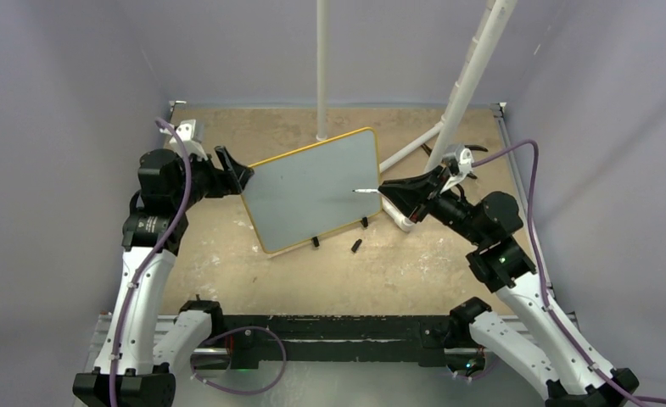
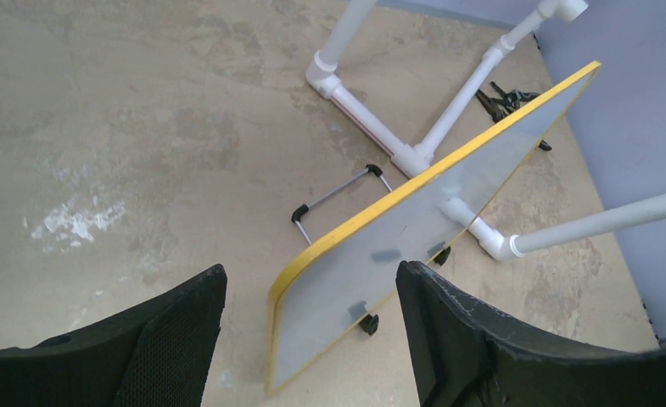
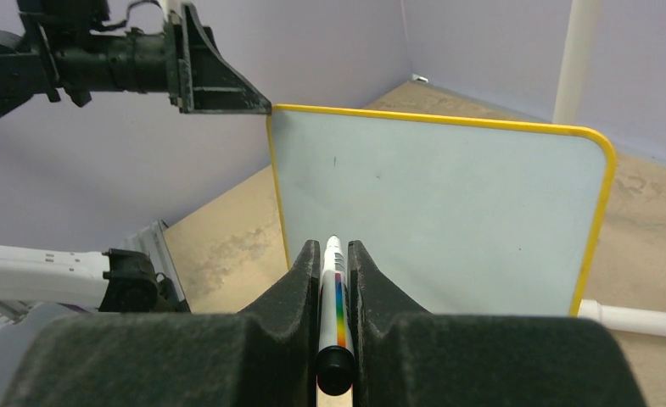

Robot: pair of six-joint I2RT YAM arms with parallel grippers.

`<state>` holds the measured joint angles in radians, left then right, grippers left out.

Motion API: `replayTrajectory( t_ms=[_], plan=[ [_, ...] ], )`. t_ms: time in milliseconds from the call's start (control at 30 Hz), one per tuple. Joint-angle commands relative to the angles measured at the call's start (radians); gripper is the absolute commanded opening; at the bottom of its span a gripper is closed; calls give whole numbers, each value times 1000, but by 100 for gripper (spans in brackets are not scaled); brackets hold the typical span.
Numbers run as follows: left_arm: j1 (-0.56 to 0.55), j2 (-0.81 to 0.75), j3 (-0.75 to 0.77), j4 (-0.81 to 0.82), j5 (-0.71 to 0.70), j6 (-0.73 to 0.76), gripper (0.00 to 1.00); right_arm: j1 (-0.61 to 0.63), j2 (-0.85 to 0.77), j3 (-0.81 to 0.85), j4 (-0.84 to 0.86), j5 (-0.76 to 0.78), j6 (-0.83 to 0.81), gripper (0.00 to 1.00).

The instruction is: Write a sentence on the whiteboard

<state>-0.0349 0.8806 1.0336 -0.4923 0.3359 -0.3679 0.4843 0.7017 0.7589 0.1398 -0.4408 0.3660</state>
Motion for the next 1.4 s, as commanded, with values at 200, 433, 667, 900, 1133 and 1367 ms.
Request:
replayTrajectory(
  t_ms=[200,433,667,900,1133,1367],
  plan=[
    [3,-12,-105,-23,31,-61,77,5,-58,-30,43,-6,-1,0],
    [-6,-5,-161,22,72,-92,82,5,-72,-30,31,5,-4,0],
    [-123,-27,-174,50,-45,-173,84,5,-61,-29,32,11,-10,0],
    [-235,-10,-208,85,-201,-243,84,5,-61,-37,36,22,-19,0],
    [-253,-2,-221,133,-227,-293,84,4,-69,-55,37,35,-22,0],
    [-321,39,-231,182,-263,-328,84,5,-63,-57,43,37,-25,0]
  ],
)
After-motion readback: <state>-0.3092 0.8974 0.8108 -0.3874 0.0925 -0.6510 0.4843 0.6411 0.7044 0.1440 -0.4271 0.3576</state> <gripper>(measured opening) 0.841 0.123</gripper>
